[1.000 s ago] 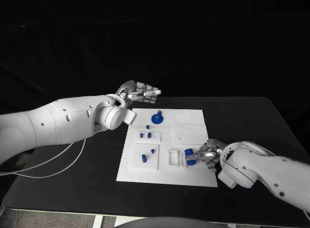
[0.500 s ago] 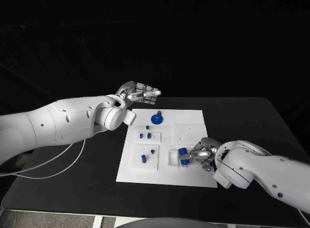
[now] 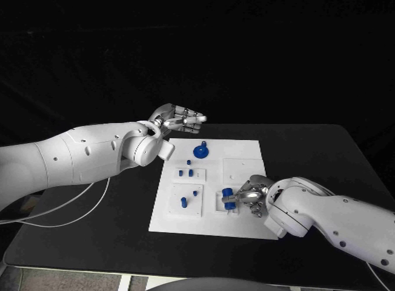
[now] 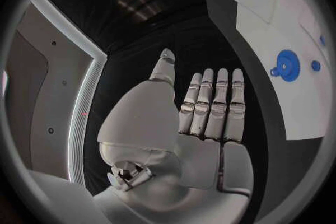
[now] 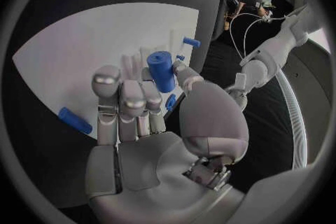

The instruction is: Assemble the parts on the task board

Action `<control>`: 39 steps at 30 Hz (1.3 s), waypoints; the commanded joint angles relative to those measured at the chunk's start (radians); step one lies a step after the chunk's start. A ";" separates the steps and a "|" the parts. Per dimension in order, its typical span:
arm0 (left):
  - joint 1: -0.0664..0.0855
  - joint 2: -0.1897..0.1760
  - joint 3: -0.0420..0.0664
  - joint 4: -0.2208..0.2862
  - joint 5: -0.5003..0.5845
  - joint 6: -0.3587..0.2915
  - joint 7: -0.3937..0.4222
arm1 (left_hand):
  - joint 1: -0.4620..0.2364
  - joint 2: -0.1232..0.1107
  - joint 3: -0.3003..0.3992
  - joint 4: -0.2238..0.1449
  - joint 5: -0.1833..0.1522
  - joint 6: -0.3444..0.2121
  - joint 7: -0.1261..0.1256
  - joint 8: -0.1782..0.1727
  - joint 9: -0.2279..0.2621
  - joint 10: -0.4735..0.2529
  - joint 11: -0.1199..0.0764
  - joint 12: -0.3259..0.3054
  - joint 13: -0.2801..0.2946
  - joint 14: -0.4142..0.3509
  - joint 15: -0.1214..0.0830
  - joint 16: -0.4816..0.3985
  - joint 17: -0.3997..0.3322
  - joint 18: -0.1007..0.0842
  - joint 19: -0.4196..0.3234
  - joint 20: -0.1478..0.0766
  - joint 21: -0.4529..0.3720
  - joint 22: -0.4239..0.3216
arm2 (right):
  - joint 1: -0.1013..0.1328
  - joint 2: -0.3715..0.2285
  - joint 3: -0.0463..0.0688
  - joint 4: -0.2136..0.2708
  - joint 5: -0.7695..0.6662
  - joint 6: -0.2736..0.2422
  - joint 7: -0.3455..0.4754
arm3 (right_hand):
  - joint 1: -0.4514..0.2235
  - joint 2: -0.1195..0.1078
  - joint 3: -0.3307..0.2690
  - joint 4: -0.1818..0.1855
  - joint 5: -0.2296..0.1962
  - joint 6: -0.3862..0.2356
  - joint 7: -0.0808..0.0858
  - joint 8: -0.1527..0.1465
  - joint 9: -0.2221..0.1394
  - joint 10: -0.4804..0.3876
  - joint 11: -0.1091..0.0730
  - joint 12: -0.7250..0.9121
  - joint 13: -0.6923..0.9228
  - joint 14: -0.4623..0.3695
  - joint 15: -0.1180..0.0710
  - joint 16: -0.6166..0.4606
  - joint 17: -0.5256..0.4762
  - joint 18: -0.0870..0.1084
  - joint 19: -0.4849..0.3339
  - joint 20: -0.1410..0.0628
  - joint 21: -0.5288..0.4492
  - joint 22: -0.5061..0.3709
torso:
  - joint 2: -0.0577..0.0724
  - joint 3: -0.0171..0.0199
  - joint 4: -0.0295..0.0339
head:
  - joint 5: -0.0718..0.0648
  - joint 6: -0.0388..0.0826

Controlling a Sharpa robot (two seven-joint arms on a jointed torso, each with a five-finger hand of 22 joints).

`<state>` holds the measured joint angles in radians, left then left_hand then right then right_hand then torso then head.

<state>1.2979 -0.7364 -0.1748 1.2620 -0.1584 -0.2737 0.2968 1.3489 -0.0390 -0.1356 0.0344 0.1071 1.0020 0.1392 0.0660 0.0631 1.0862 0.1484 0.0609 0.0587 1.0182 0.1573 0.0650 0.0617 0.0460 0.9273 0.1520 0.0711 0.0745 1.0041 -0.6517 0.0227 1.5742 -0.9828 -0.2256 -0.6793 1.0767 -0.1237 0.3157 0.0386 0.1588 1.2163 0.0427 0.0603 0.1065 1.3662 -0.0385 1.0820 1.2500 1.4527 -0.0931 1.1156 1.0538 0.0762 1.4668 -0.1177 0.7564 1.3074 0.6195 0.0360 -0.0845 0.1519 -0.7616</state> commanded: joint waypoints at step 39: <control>0.001 0.002 0.001 0.003 0.006 0.037 -0.005 | -0.013 0.002 0.000 0.008 0.002 -0.005 0.008 -0.001 -0.001 -0.010 0.003 0.001 -0.001 -0.004 0.008 -0.005 -0.001 0.007 0.003 0.000 0.003 -0.001 | 0.000 0.050 -0.017 -0.059 -0.017 0.075 -0.021 | 0.006 -0.067 -0.318 0.248 -0.100 -0.083 0.027 0.004 -0.032 -0.058 0.016 -0.078 -0.053 -0.006 0.003 -0.048 -0.008 0.007 0.051 0.005 -0.042 0.067 | 0.002 0.0004 -0.0018 | 0.013 -0.007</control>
<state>1.2979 -0.7357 -0.1748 1.2628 -0.1582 -0.2509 0.2876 1.3456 -0.0354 -0.1356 0.0348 0.1071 0.9984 0.1429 0.0660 0.0631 1.0827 0.1519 0.0609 0.0587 1.0155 0.1600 0.0650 0.0619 0.0460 0.9273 0.1519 0.0711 0.0747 1.0112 -0.6034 0.0114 1.5182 -0.9867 -0.1831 -0.6845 1.0744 -0.2055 0.0363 0.2866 0.0527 1.1590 0.0494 0.0697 0.1049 1.3166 -0.0233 1.0101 1.1983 1.4519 -0.0924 1.0717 1.0452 0.0762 1.4668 -0.1177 0.7173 1.3073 0.6213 0.0358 -0.0858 0.1651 -0.7686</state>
